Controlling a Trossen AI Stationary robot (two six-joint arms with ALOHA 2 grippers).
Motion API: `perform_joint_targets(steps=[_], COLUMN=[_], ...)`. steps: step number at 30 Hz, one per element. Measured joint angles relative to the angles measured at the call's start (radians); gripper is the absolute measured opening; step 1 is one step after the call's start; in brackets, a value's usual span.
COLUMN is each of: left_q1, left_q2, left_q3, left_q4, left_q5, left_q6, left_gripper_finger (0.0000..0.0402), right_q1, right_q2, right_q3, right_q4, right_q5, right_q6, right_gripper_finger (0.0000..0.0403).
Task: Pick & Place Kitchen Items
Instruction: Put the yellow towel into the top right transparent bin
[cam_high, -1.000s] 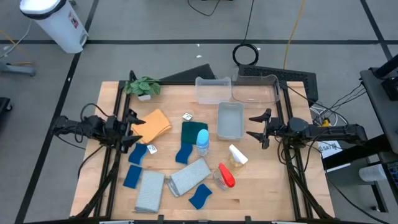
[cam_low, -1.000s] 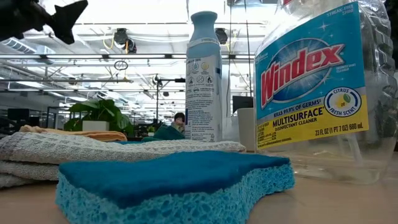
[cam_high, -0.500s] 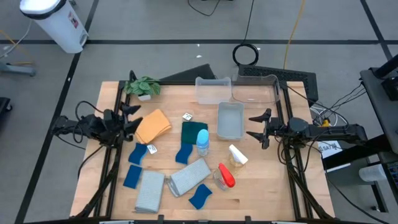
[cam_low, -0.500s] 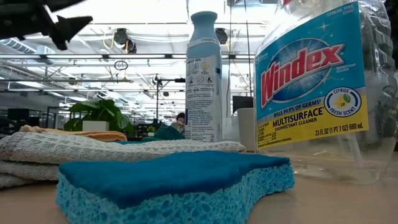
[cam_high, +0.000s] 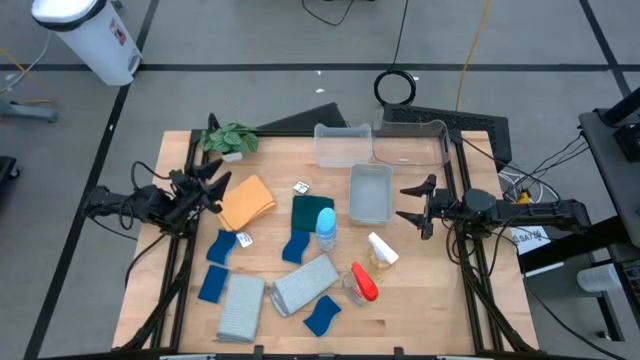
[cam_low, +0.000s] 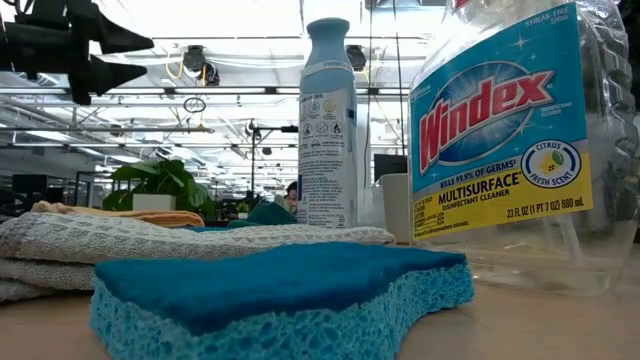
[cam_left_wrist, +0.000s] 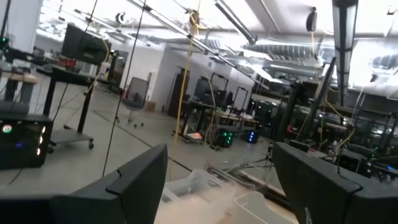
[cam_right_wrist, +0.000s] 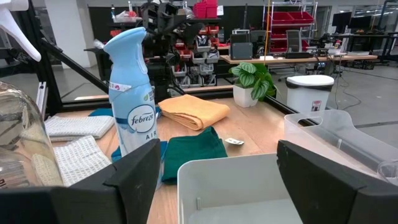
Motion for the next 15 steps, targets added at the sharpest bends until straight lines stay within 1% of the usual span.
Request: perform_joint_targets(steps=[8, 12, 15], left_q1=[0.005, 0.005, 0.005], left_q2=[0.006, 0.059, 0.122], left_q3=[0.0, 0.022, 0.08], left_q4=[-0.022, -0.051, -0.152], left_q5=[-0.011, -0.012, -0.011], left_q6=[-0.07, -0.098, -0.151], left_gripper_finger=[0.0296, 0.0296, 0.0296], right_q1=[0.0, 0.0, 0.0], right_q2=[0.0, 0.0, 0.0], right_q3=[0.0, 0.0, 0.0], right_q4=[0.0, 0.0, 0.0], right_q5=[0.0, 0.0, 0.0], right_q6=[0.0, 0.0, 0.0], right_gripper_finger=[0.0293, 0.0293, 0.0293])
